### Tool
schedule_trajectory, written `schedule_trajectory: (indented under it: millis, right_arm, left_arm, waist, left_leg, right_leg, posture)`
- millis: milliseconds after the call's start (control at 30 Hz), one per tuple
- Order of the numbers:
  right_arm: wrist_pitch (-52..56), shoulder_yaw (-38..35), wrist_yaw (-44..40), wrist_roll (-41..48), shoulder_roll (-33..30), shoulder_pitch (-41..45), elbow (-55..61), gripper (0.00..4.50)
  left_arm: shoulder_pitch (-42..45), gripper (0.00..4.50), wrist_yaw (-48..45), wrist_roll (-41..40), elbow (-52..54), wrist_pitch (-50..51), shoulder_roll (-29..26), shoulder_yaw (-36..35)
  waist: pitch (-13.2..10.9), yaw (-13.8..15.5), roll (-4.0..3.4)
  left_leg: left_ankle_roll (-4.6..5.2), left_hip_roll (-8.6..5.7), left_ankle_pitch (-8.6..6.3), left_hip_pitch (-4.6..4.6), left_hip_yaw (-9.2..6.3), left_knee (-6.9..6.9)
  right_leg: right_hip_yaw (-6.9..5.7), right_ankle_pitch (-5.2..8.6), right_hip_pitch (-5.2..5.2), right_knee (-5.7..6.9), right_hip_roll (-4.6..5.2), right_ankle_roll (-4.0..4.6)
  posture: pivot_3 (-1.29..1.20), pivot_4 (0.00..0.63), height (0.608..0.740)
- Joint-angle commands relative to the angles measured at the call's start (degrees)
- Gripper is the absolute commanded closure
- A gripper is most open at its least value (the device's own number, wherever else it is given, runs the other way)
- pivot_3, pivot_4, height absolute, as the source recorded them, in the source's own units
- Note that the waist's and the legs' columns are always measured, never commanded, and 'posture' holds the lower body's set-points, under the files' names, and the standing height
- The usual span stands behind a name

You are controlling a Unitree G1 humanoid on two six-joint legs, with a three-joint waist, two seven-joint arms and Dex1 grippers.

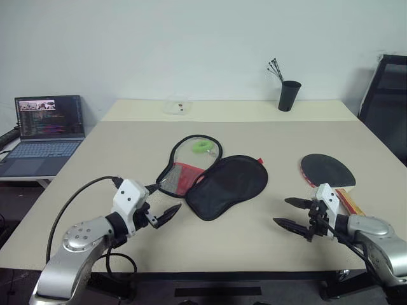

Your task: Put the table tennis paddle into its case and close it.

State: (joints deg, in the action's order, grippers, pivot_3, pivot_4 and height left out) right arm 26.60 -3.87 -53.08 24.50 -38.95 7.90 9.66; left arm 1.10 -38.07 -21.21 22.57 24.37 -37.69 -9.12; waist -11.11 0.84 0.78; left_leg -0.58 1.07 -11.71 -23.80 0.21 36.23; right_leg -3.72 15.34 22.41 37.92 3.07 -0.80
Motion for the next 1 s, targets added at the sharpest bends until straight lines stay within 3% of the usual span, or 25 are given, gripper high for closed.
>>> schedule_trajectory:
  millis: [33,167,500,800,1000]
  right_arm:
    - [-0.3,-0.2,0.2,-0.4,-0.7,1.3,0.9,0.05]
    - [4.3,-1.9,3.2,1.9,-0.3,3.3,3.8,0.05]
    - [20.7,-5.1,12.8,10.9,2.1,3.6,14.3,0.05]
    - [24.5,-0.9,22.1,8.9,11.0,9.6,8.3,0.05]
    - [26.8,-0.3,30.0,5.1,16.0,15.0,-0.3,0.05]
  left_arm:
    - [1.5,0.0,-0.3,-0.3,-0.3,-1.8,0.8,-0.2]
    - [3.9,0.0,-2.1,-3.9,-1.3,-0.5,2.5,-0.2]
    - [13.2,0.0,-14.5,-5.5,-14.4,-5.1,-0.9,-0.4]
    - [21.1,0.0,-25.4,-4.5,-22.3,-6.3,-5.5,3.1]
    - [24.8,0.0,-26.7,-2.3,-25.1,-8.9,-5.5,4.4]
  waist:
    - [0.0,0.2,0.01]
    - [0.0,0.3,0.03]
    - [0.0,0.4,0.1]
    - [0.0,0.2,0.15]
    - [0.0,0.1,0.21]
  left_leg:
    - [0.0,0.0,0.0,0.01,0.0,0.0]
    - [0.0,-0.03,0.0,0.01,0.05,0.02]
    - [0.0,-0.02,0.0,-0.03,0.02,0.0]
    - [0.0,-0.01,0.0,-0.06,0.05,-0.01]
    - [0.01,-0.02,0.01,-0.07,0.09,-0.04]
  right_leg:
    - [-0.01,0.0,0.0,0.01,0.0,0.0]
    - [0.03,-0.03,-0.01,-0.02,0.01,0.06]
    - [-0.02,-0.03,-0.01,-0.06,-0.03,0.06]
    - [0.0,-0.03,0.02,-0.07,-0.05,0.06]
    - [0.04,-0.05,0.09,0.0,-0.06,0.08]
  posture:
    - [0.0,0.15,0.74]
    - [0.0,0.15,0.74]
    - [0.0,0.15,0.74]
    - [0.0,0.15,0.74]
    - [0.0,0.15,0.74]
